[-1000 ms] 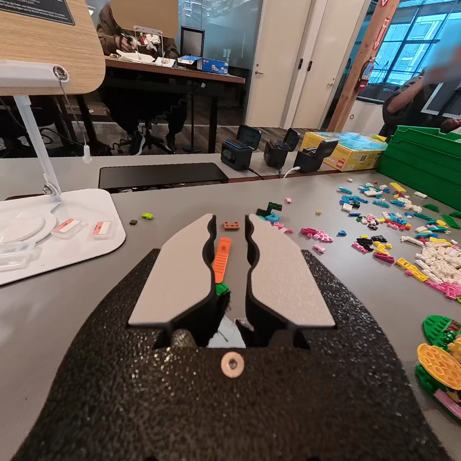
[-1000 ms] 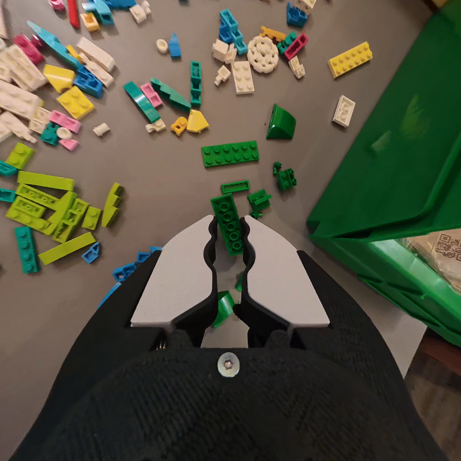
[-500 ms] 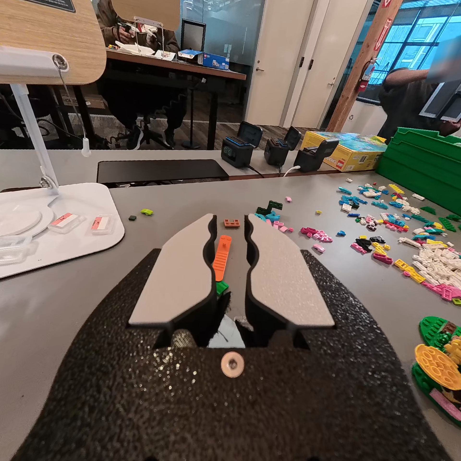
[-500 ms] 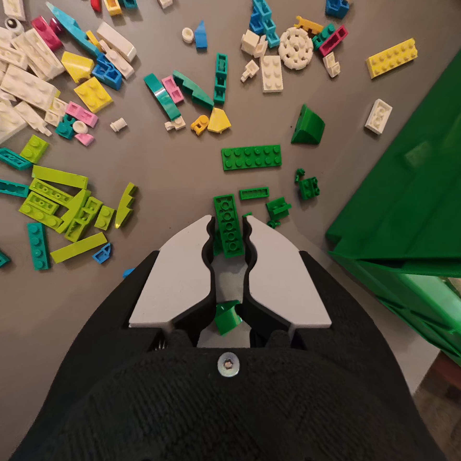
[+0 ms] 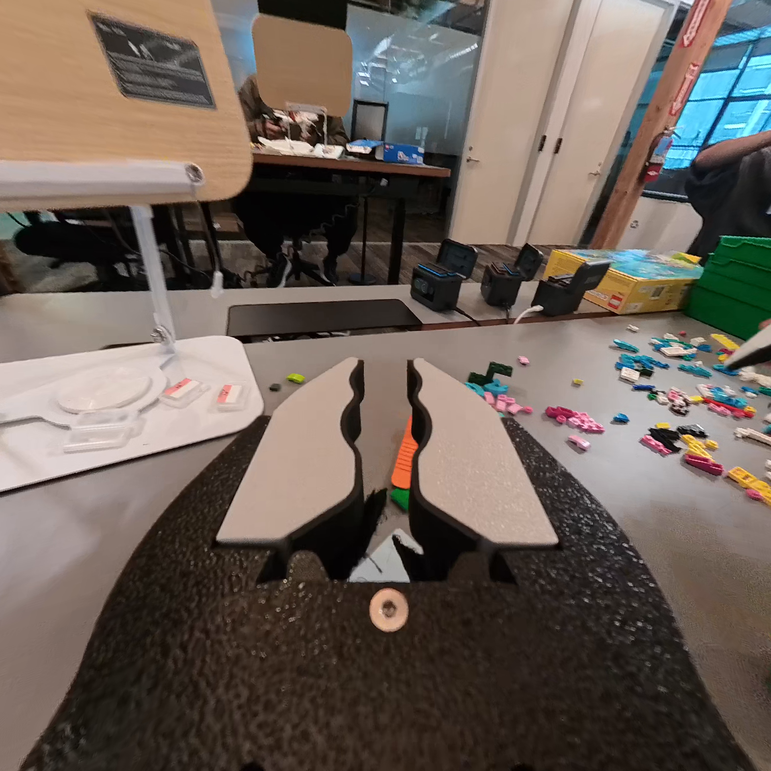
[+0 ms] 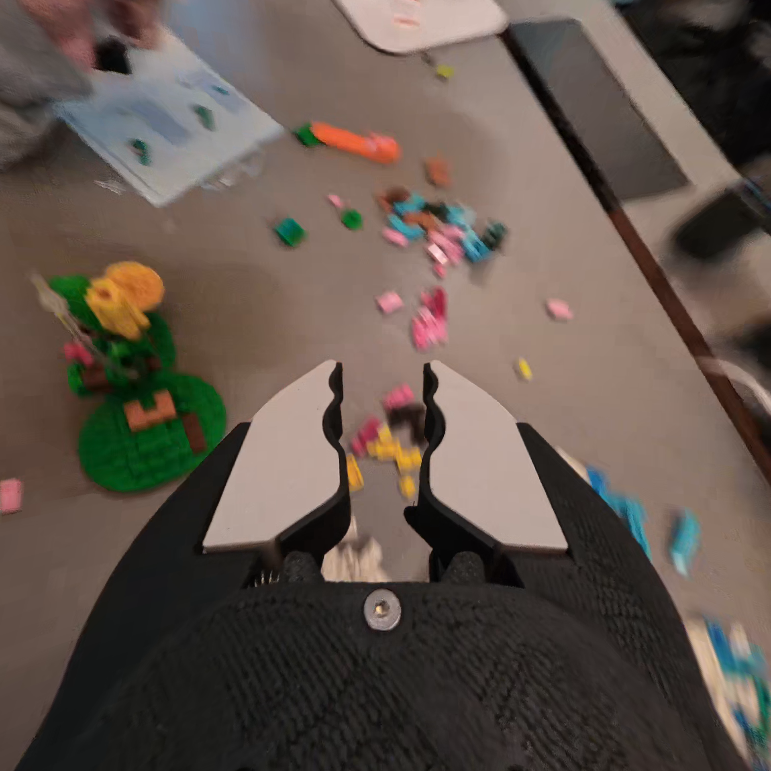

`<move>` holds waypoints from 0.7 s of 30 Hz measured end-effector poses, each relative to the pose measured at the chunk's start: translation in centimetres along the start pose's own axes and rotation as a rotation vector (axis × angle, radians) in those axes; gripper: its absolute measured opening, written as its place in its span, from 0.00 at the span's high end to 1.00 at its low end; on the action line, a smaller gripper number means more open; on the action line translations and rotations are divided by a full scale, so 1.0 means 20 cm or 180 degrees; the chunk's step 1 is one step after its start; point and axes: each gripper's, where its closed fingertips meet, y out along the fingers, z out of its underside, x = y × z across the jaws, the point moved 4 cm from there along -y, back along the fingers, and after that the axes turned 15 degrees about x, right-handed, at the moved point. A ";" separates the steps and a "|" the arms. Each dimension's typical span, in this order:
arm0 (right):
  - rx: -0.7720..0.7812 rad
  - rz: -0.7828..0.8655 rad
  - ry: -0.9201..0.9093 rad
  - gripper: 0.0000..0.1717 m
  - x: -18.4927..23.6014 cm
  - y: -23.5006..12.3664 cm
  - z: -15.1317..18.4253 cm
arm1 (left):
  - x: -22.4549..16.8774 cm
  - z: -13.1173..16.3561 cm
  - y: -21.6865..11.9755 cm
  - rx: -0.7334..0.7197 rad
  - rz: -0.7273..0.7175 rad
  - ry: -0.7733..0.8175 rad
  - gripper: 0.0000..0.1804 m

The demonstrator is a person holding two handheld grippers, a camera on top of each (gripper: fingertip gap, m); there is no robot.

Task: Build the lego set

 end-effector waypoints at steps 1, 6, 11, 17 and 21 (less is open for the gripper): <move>0.0019 -0.0176 -0.0188 0.79 0.04 0.08 -0.11 | 0.02 -0.01 -0.01 -0.0063 -0.0076 0.0005 0.89; 0.0330 -0.0685 -0.0797 0.80 0.15 0.46 -0.49 | 0.13 -0.04 -0.07 -0.0339 -0.0331 -0.0134 0.90; 0.0869 -0.1013 -0.1052 0.83 0.24 0.74 -0.63 | 0.21 -0.03 -0.09 -0.0428 -0.0355 -0.0409 0.90; 0.1009 -0.0941 -0.1186 0.82 0.21 0.88 -0.71 | 0.24 -0.04 -0.11 -0.0474 -0.0336 -0.0558 0.90; 0.0928 -0.1002 -0.1229 0.82 0.19 0.92 -0.77 | 0.24 -0.03 -0.10 -0.0455 -0.0312 -0.0568 0.90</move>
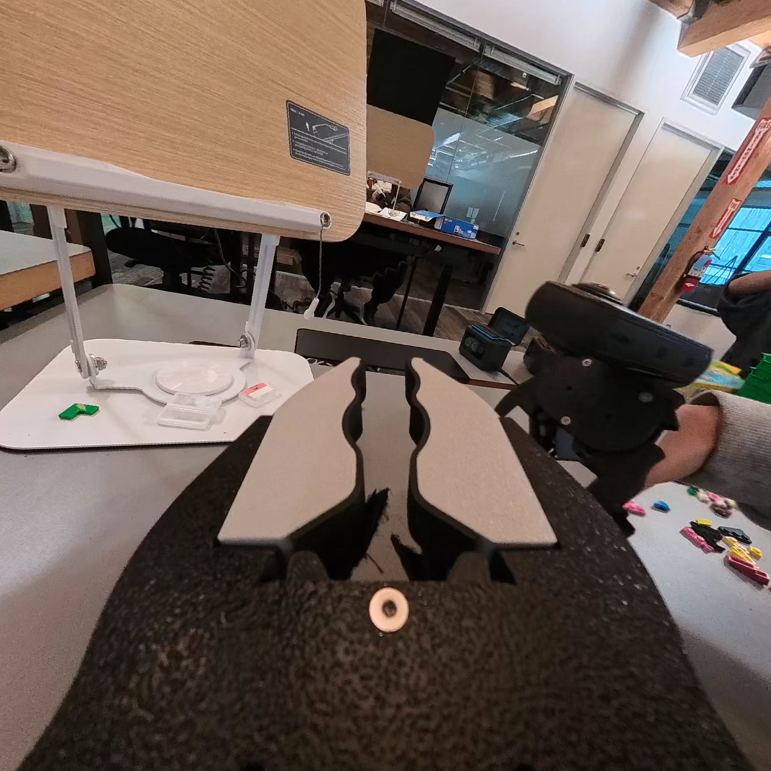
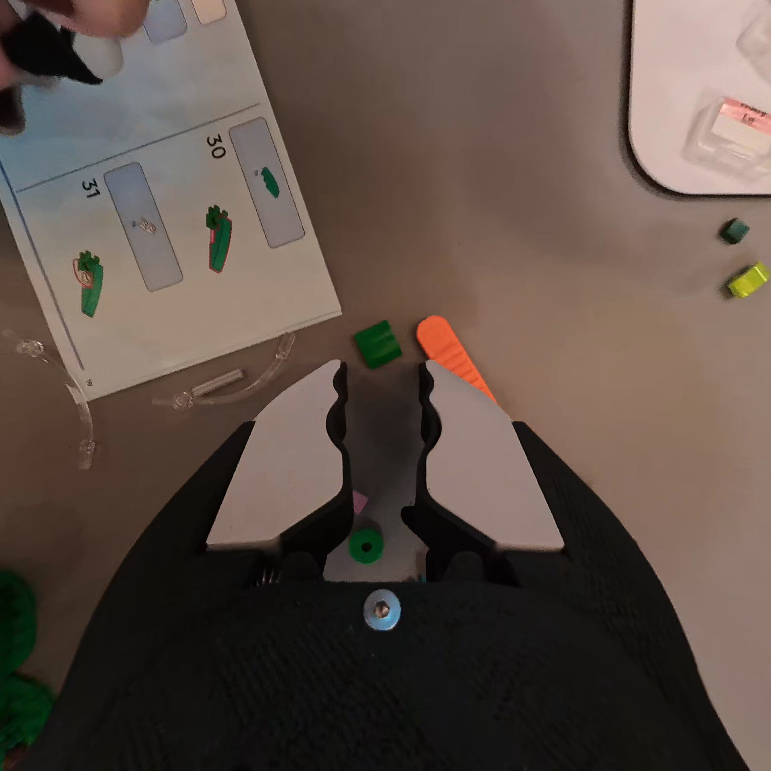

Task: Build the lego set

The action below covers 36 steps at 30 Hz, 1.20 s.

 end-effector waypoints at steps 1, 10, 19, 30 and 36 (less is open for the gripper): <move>-0.0009 -0.0064 0.0009 0.82 0.00 0.00 -0.01 | 0.00 0.00 0.00 0.0013 0.0002 0.0005 0.90; -0.0007 -0.0041 -0.0189 0.91 0.01 0.01 -0.05 | -0.02 0.02 0.02 0.0086 0.0076 -0.0027 0.90; -0.0373 0.1010 -0.0011 0.91 0.21 -0.37 0.28 | -0.08 0.02 0.02 0.0083 0.0303 -0.0138 0.90; -0.0309 0.2129 0.2582 0.91 0.69 -0.86 1.82 | -0.22 0.02 0.01 0.0085 0.0448 0.0147 0.91; -0.0270 0.2126 0.3590 0.91 0.84 -0.84 2.34 | -0.25 0.06 0.04 0.0187 0.0379 0.0377 0.91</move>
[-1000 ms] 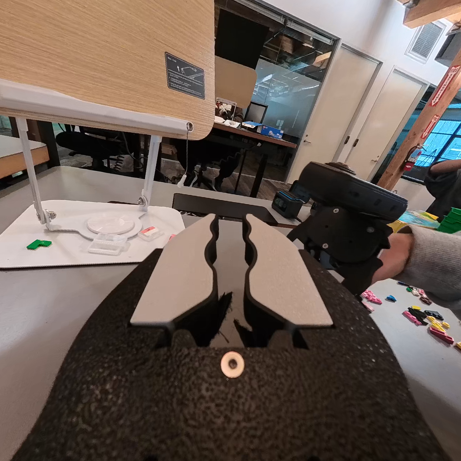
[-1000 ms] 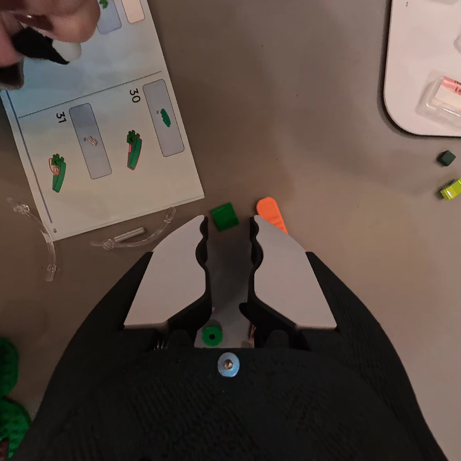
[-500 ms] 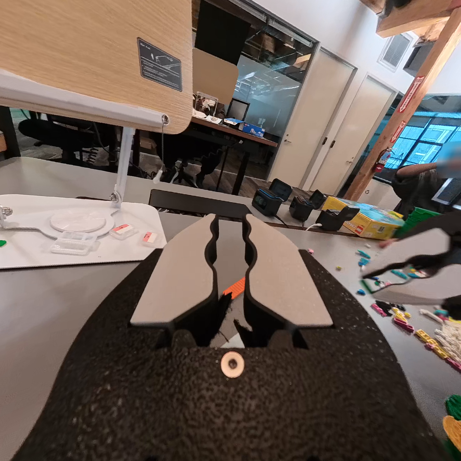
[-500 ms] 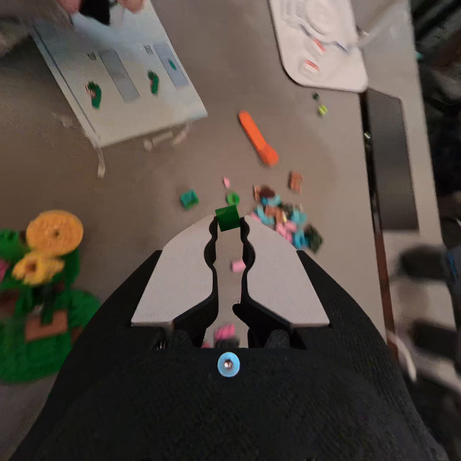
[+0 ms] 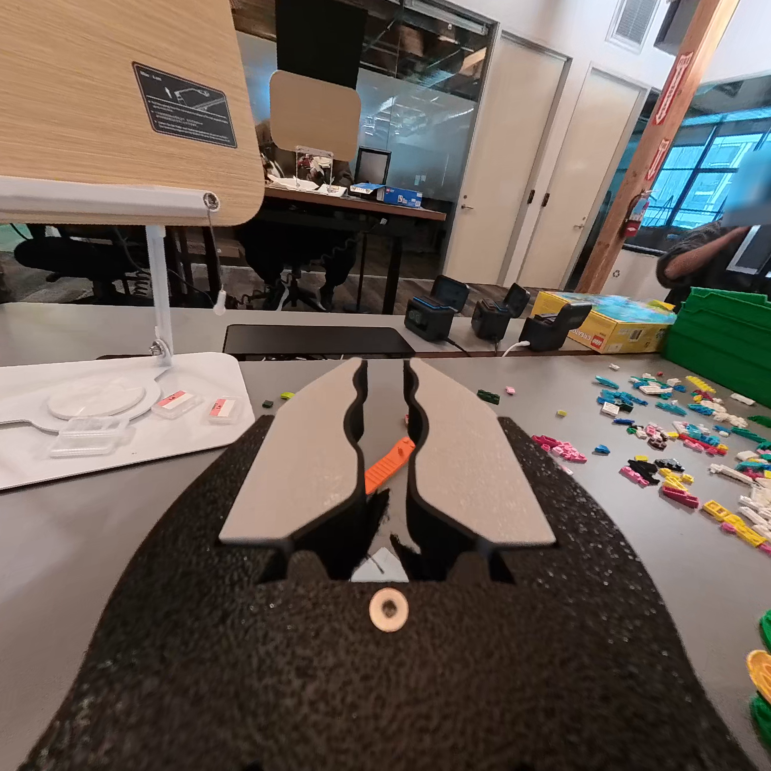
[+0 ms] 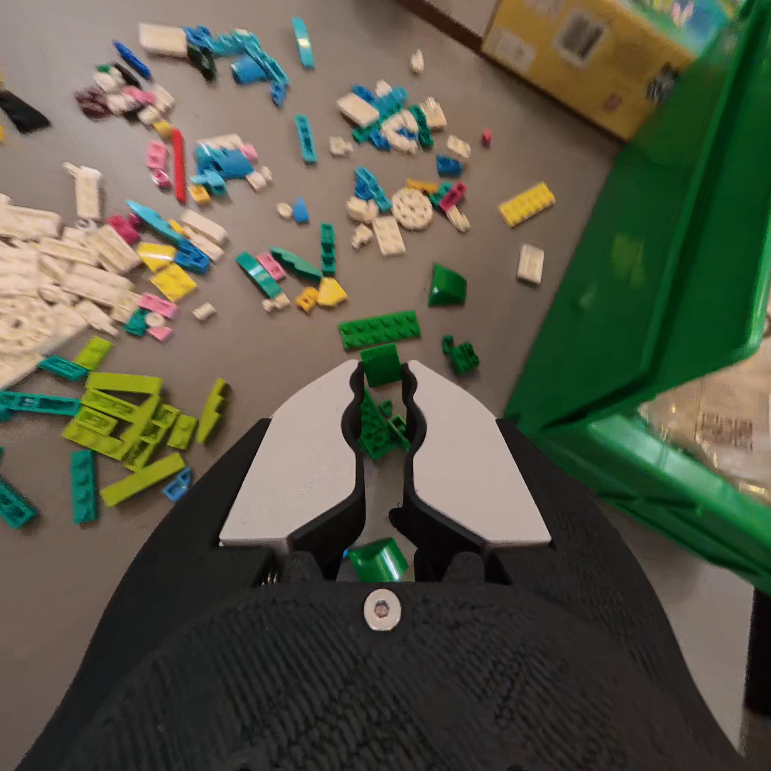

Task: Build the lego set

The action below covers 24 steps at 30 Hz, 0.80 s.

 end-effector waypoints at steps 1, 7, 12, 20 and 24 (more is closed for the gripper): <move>0.0022 -0.0013 0.0051 0.91 -0.02 0.01 0.03 | -0.01 0.00 0.00 0.0010 0.0014 0.0003 0.91; 0.0222 0.0008 0.0125 0.91 -0.07 0.07 0.07 | -0.04 0.00 0.00 0.0018 0.0069 0.0050 0.91; 0.0331 0.0201 -0.0154 0.89 -0.09 0.04 0.01 | -0.05 0.01 0.01 0.0074 0.0073 0.0120 0.91; 0.1094 0.0418 -0.0934 0.86 -0.09 0.06 -0.02 | -0.05 0.00 0.01 0.0061 0.0076 0.0090 0.91; 0.1080 0.0312 -0.1021 0.87 -0.07 0.06 -0.11 | -0.04 0.00 0.01 0.0056 0.0075 0.0082 0.91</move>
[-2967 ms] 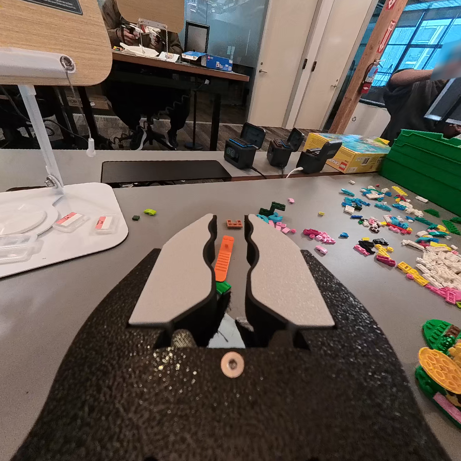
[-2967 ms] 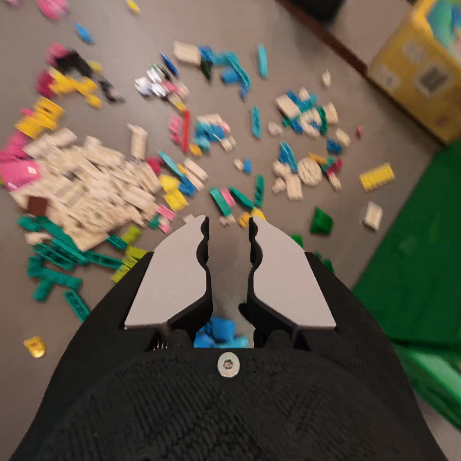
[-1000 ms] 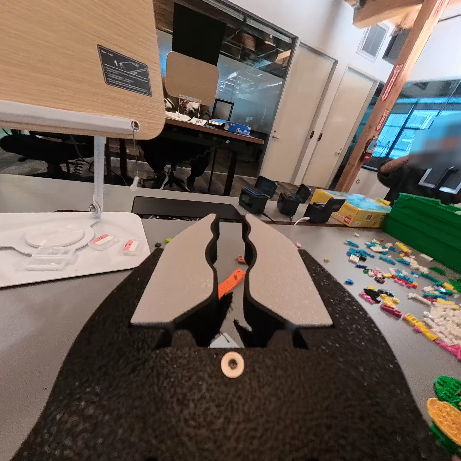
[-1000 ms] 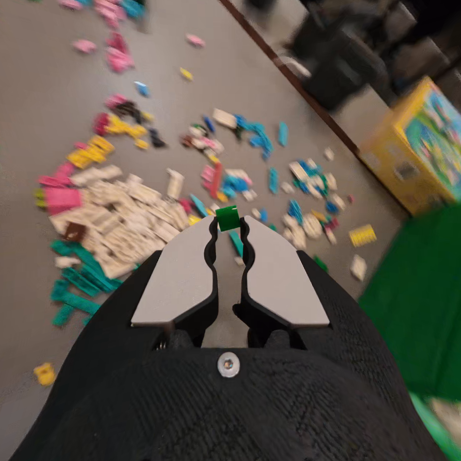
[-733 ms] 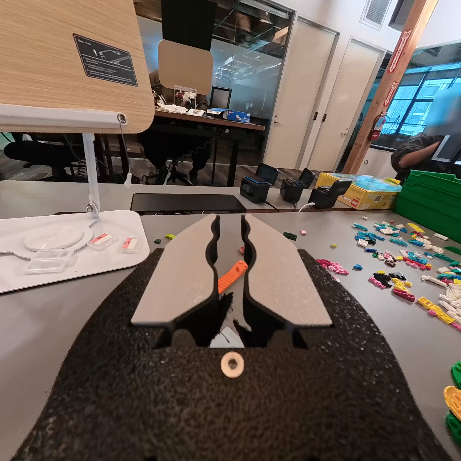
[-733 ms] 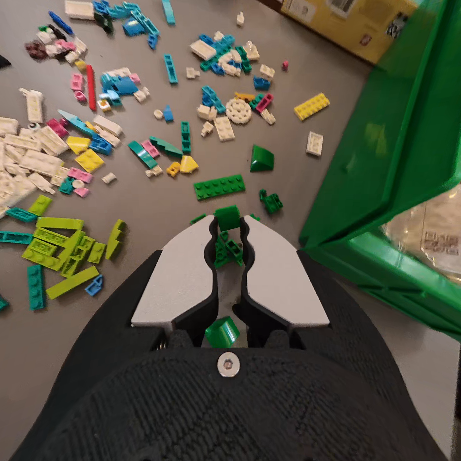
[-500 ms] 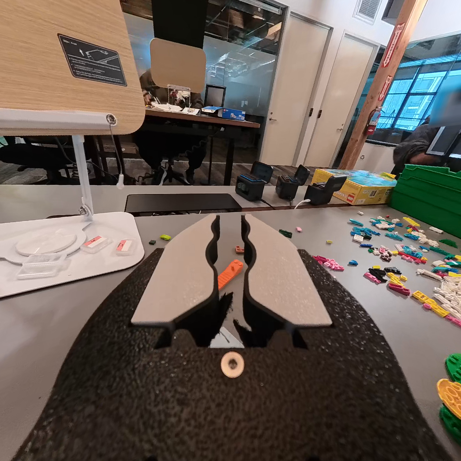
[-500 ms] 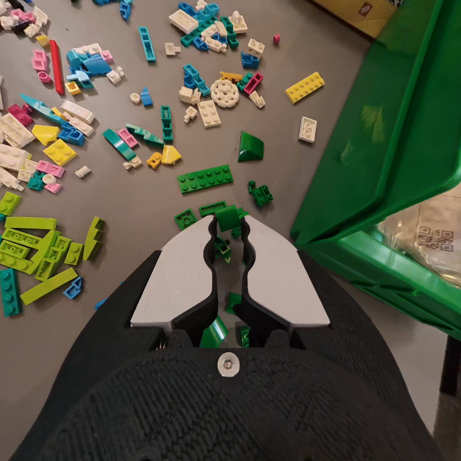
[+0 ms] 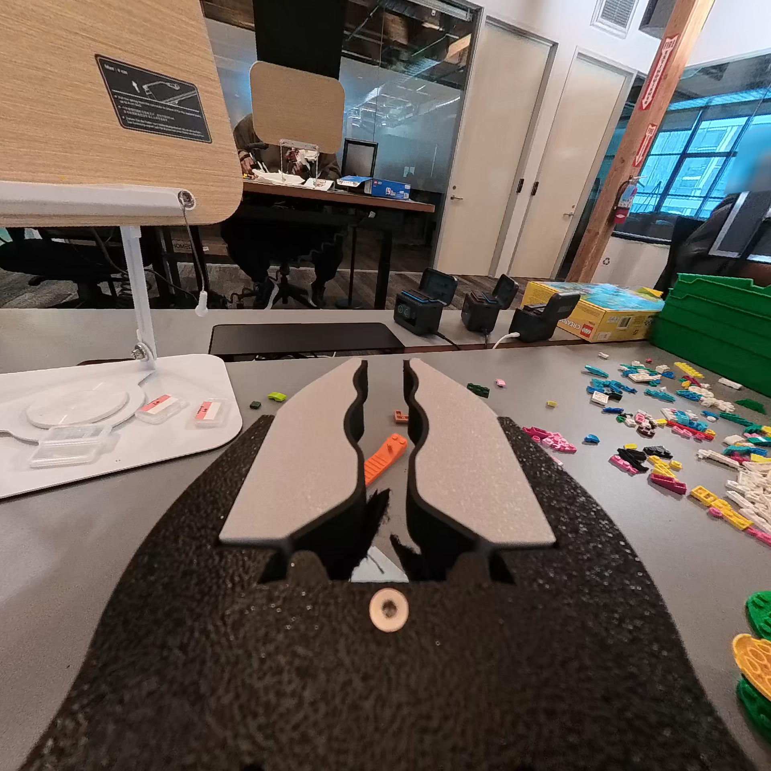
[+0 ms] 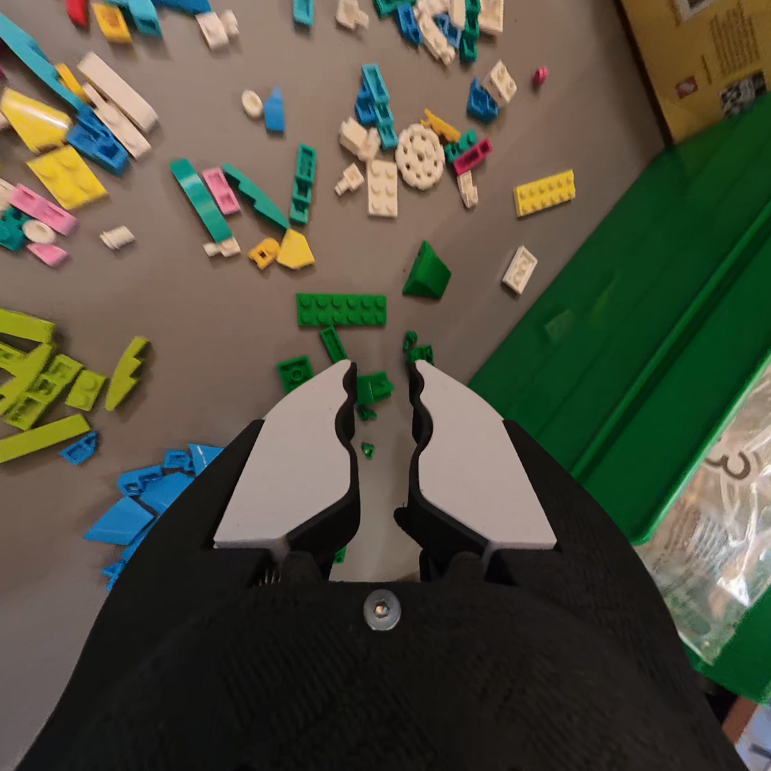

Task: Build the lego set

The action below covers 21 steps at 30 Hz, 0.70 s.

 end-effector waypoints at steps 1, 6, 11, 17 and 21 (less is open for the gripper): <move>-0.0035 -0.0005 -0.0051 0.87 0.01 -0.02 -0.03 | 0.00 0.00 0.00 0.0003 -0.0004 0.0005 0.91; -0.0671 -0.0155 -0.0069 0.88 0.14 -0.22 -0.22 | 0.01 -0.01 0.00 -0.0008 -0.0048 0.0038 0.91; -0.1246 -0.0834 -0.0059 0.91 0.48 -0.43 -0.28 | 0.03 -0.04 -0.03 -0.0090 -0.0091 0.0039 0.91; -0.1244 -0.1102 -0.0227 1.00 0.79 -0.48 -0.14 | 0.02 -0.03 -0.03 -0.0096 -0.0101 0.0054 0.91; -0.1394 -0.1115 -0.0063 1.00 0.88 -0.48 -0.06 | 0.01 -0.02 -0.02 -0.0063 -0.0150 0.0214 0.91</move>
